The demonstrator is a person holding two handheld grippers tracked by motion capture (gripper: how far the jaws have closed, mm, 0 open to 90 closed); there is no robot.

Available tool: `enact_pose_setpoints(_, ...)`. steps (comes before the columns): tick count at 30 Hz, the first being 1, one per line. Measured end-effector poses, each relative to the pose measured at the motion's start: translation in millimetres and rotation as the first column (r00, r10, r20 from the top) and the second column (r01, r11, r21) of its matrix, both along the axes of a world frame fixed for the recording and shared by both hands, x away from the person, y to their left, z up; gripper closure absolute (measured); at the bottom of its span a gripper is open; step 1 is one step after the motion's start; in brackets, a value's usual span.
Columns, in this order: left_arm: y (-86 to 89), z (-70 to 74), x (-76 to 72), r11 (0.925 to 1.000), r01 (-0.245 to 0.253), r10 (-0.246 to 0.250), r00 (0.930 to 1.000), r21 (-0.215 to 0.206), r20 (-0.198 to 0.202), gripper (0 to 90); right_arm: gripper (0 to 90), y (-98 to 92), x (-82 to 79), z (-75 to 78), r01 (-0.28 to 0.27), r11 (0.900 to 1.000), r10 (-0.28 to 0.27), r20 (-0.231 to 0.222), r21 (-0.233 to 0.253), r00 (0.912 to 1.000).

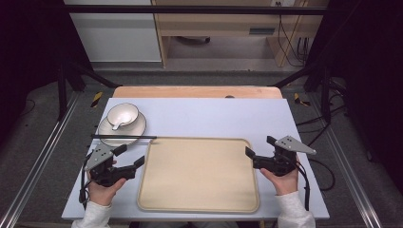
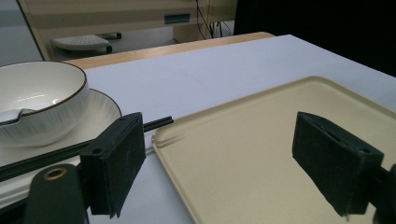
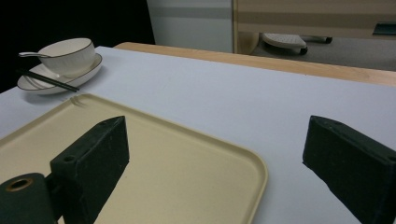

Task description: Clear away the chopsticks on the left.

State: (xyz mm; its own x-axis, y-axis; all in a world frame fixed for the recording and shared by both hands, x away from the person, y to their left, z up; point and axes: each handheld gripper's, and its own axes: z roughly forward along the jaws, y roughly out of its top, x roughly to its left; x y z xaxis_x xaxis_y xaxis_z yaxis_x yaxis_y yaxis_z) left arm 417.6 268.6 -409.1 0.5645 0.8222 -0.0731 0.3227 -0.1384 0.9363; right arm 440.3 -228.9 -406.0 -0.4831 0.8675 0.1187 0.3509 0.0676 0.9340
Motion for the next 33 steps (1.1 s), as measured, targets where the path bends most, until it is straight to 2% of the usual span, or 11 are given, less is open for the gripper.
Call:
enact_pose_setpoints(6, 4.2, 0.1, 2.5, 0.9999, 0.006, -0.006, 1.0, 0.011, 0.002, 17.3, 7.2, -1.4, -0.6, 1.3, -0.005, 1.0, 0.005, 0.002, 0.011, 1.0)
enact_pose_setpoints(7, 5.3, 0.0, 3.7, 0.9997, 0.011, -0.011, 0.9999, 0.02, -0.001, 17.2, 7.2, -0.8, -0.9, 1.4, -0.005, 1.0, 0.005, 0.004, 0.01, 1.0)
enact_pose_setpoints(8, 8.7, 0.2, 6.8, 0.9986, 0.022, -0.022, 0.9998, 0.048, -0.005, 17.3, 7.2, -0.1, -1.2, 1.7, -0.007, 1.0, 0.007, 0.003, 0.007, 1.0)
enact_pose_setpoints(16, 27.2, -0.5, 19.3, 0.997, 0.016, -0.015, 0.9996, 0.076, -0.022, 17.7, 7.2, 4.7, -1.8, 2.8, -0.01, 1.0, 0.01, 0.003, -0.01, 0.9999)
enact_pose_setpoints(18, 36.2, -0.7, 24.6, 0.9939, 0.009, -0.007, 0.9998, 0.11, -0.018, 18.1, 7.3, 6.4, -2.1, 4.2, -0.018, 1.0, 0.018, 0.003, -0.018, 0.9998)
enact_pose_setpoints(22, 46.9, -3.2, 34.1, 0.991, -0.018, 0.023, 0.9992, 0.133, -0.033, 19.2, 7.4, 10.5, -3.0, 6.7, -0.026, 0.999, 0.026, 0.012, -0.021, 0.9996)
enact_pose_setpoints(26, 51.9, -6.9, 42.1, 0.9831, -0.038, 0.048, 0.9976, 0.179, -0.049, 21.4, 7.4, 13.0, -4.2, 8.7, -0.036, 0.999, 0.036, 0.014, -0.025, 0.9992)
enact_pose_setpoints(28, 56.4, -10.9, 49.3, 0.9765, -0.051, 0.066, 0.9957, 0.209, -0.066, 22.4, 7.5, 15.8, -5.8, 11.0, -0.043, 0.999, 0.044, 0.019, -0.022, 0.9989)
enact_pose_setpoints(31, 62.0, -14.6, 57.1, 0.9737, -0.066, 0.087, 0.9924, 0.218, -0.087, 24.9, 7.5, 18.9, -6.5, 13.0, -0.047, 0.998, 0.047, 0.024, -0.029, 0.9986)
enact_pose_setpoints(32, 63.9, -15.5, 59.8, 0.9686, -0.074, 0.098, 0.991, 0.237, -0.091, 25.3, 7.5, 19.4, -6.7, 13.4, -0.047, 0.998, 0.048, 0.022, -0.029, 0.9986)
enact_pose_setpoints(33, 63.9, -15.5, 59.8, 0.9686, -0.074, 0.098, 0.991, 0.237, -0.091, 25.9, 7.5, 19.4, -6.7, 13.4, -0.047, 0.998, 0.048, 0.022, -0.029, 0.9986)
